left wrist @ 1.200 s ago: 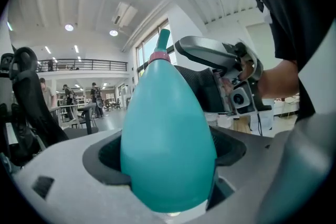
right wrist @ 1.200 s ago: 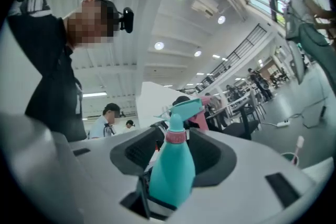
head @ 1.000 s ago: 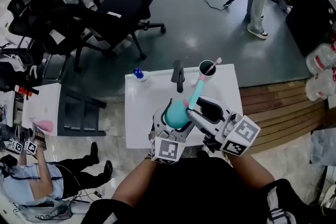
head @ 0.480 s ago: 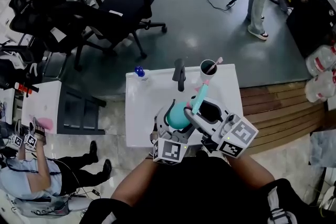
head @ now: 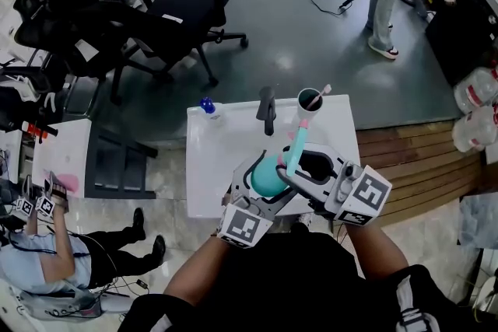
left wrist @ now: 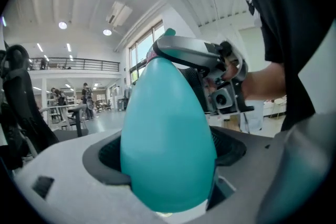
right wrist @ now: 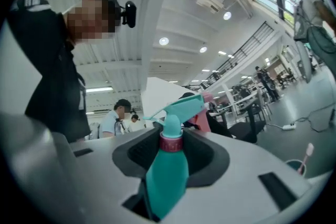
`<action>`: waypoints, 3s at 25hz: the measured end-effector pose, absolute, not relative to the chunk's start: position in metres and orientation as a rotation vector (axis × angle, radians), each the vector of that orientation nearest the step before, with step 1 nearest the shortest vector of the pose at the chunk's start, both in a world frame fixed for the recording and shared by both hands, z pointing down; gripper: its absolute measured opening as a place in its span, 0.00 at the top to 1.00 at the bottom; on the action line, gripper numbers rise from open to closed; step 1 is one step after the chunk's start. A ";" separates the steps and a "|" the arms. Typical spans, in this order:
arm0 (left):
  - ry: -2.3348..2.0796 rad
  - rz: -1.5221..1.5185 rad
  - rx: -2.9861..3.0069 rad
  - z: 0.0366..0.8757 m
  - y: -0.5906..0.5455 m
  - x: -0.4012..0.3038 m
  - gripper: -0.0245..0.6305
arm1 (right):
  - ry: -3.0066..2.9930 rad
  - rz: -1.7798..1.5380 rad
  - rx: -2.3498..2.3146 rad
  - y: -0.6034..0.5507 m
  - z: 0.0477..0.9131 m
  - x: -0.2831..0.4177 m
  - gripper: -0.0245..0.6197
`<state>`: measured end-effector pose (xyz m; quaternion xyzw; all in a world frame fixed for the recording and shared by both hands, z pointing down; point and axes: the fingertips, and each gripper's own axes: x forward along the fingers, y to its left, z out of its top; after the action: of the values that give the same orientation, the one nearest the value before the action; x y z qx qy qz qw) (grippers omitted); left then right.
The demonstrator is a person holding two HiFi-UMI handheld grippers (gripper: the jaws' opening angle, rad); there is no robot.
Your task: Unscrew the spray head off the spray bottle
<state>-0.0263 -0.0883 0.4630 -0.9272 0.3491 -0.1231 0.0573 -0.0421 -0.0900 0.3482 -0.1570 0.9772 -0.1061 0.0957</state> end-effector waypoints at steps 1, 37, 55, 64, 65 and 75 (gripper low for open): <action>0.986 -0.347 -2.831 0.458 -0.083 -0.023 0.26 | 2.919 -0.266 -0.371 -0.083 0.344 -0.042 0.74; 1.321 -0.484 -2.643 0.480 -0.118 -0.047 0.26 | 2.827 -0.476 -0.758 -0.111 0.363 -0.044 0.68; 0.892 -0.216 -2.834 0.433 -0.078 -0.018 0.26 | 2.994 -0.146 -0.040 -0.062 0.332 -0.045 0.75; 1.019 -0.167 -2.902 0.434 -0.083 -0.027 0.26 | 2.932 -0.070 -0.134 -0.071 0.325 -0.043 0.72; 1.078 -0.171 -2.906 0.437 -0.088 -0.031 0.26 | 2.892 -0.084 -0.230 -0.079 0.323 -0.041 0.70; 1.305 -0.335 -2.761 0.458 -0.115 -0.056 0.26 | 2.844 -0.378 -0.680 -0.098 0.350 -0.047 0.69</action>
<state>-0.0558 -0.1154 0.4584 -0.8982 0.4246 -0.1090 0.0344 -0.0474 -0.0976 0.3496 -0.2295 0.9601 -0.1276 0.0962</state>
